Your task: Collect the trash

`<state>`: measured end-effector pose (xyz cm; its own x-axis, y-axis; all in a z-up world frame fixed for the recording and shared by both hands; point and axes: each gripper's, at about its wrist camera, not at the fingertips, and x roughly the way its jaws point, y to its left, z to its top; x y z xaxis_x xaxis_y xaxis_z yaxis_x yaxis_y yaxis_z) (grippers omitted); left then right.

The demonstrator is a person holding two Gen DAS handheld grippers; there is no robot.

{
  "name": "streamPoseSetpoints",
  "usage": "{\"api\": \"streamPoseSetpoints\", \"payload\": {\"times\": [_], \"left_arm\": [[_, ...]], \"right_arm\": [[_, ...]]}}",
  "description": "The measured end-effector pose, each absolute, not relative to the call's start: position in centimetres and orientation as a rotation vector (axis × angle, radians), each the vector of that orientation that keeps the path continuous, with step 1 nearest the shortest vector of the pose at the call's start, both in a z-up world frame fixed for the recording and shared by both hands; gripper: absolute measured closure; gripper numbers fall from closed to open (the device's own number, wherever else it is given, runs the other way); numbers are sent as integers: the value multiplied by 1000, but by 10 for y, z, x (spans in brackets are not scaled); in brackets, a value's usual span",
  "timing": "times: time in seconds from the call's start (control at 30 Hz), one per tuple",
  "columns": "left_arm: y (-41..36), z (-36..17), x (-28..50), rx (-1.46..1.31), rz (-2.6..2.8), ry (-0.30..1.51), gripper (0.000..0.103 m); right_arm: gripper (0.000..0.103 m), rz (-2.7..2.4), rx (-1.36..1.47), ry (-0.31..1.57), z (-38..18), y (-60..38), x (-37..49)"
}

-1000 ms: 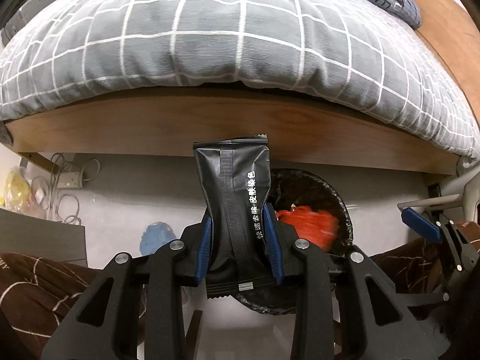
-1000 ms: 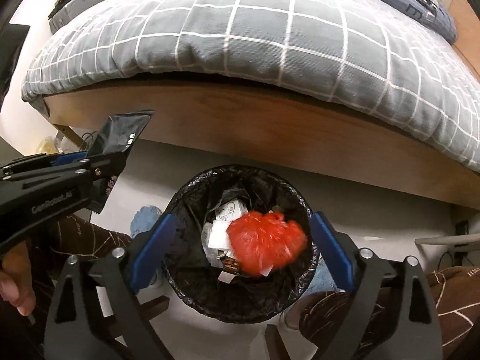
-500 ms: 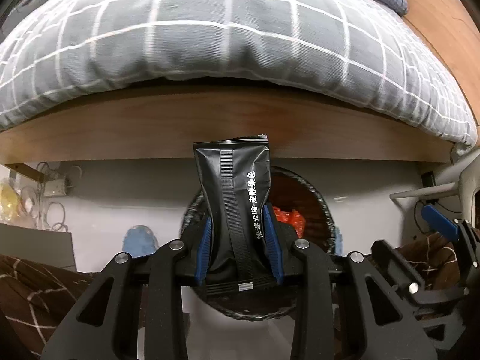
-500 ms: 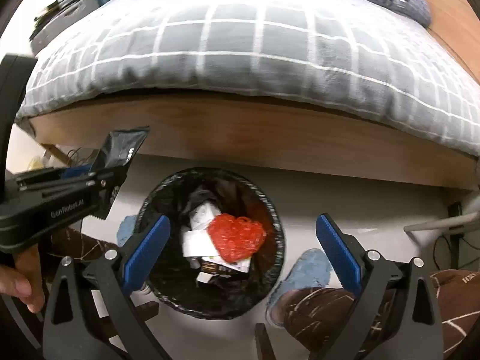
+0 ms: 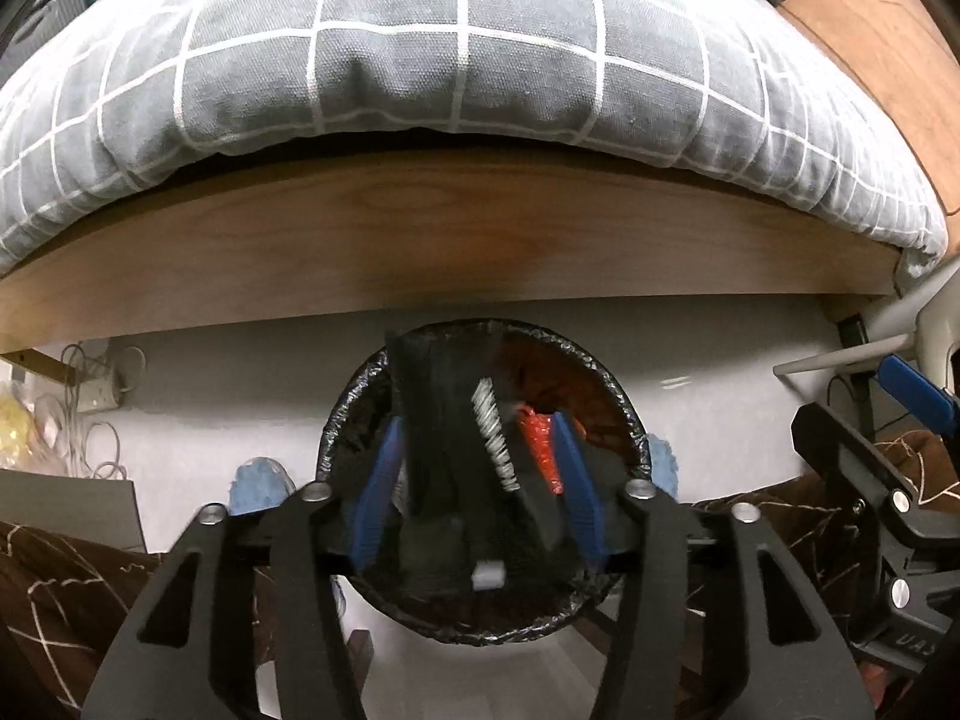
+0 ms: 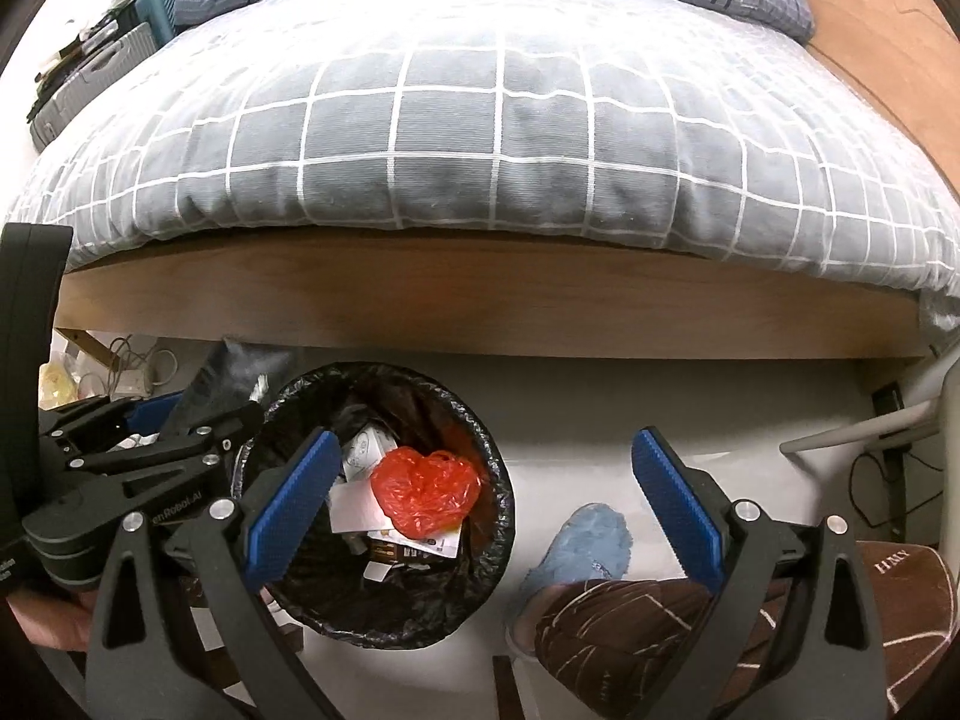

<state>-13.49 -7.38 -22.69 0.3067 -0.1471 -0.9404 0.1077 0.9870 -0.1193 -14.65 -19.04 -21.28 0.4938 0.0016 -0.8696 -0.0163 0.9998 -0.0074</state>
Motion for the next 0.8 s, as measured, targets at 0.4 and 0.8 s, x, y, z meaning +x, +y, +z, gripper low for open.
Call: {"api": "streamPoseSetpoints", "payload": {"times": [0.4,0.8], "left_arm": [[-58,-197,-138,-17,-119,1192,17],[-30,-101,-155,-49,-84,1028,6]], "right_arm": [[9,23,-20,1035,-200,-184,-145],[8,10,-1,870,-113,-181,-155]]}}
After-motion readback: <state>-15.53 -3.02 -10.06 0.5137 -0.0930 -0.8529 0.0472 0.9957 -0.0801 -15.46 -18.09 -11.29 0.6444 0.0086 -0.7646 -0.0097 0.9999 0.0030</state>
